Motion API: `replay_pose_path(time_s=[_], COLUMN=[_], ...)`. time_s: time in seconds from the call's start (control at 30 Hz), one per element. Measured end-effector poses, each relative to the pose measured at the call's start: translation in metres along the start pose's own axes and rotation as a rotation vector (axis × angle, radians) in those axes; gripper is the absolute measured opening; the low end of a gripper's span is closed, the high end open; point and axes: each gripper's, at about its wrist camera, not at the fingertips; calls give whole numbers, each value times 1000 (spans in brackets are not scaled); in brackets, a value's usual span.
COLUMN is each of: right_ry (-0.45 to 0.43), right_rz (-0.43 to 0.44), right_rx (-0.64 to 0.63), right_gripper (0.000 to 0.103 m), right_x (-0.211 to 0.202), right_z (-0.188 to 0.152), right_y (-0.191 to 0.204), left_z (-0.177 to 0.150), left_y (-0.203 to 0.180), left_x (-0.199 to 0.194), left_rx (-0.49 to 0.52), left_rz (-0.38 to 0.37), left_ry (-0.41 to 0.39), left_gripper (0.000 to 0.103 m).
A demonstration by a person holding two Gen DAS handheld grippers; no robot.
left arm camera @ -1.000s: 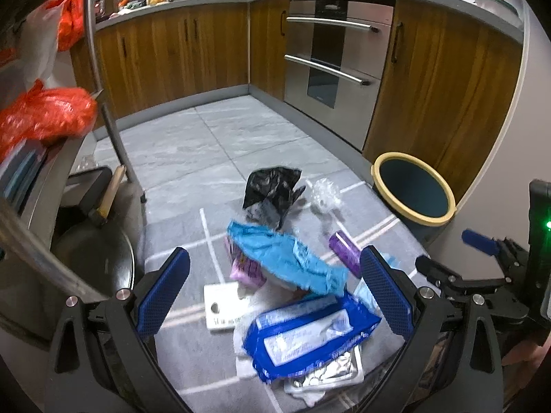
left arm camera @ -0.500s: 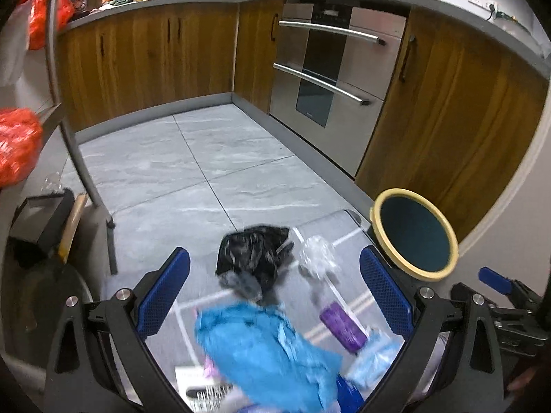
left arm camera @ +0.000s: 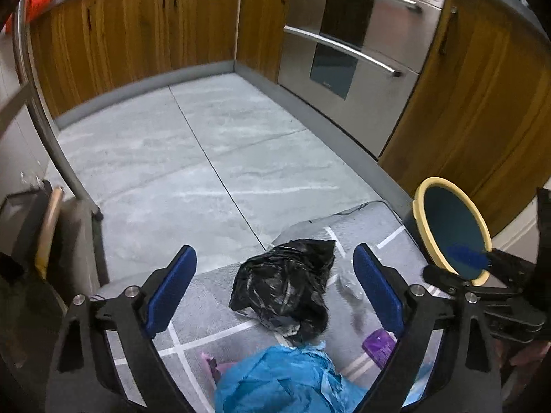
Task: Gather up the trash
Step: 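Grasp the black plastic bag with the left tool while the right grasps the clear bag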
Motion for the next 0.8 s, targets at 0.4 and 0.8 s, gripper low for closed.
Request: replay_pose_path(time_s=[0.4, 0.8], right_ry=[154, 190], right_rz=[71, 65], right_rx=[-63, -89], right_gripper=[30, 5], right_x=[67, 72], right_z=[9, 8], right_y=[21, 27], left_z=[-17, -28], left_y=[12, 19], left_x=[51, 64], left_rx=[4, -3], left_rz=[-54, -57], left_ry=[169, 237], left_gripper=[62, 11])
Point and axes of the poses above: each gripper's, at about its wrist camera, not at the fingertips, and x roughly the way its jaws point, y to its left, z to its top, and after that the axes turned 1 degree about -x, right-handed
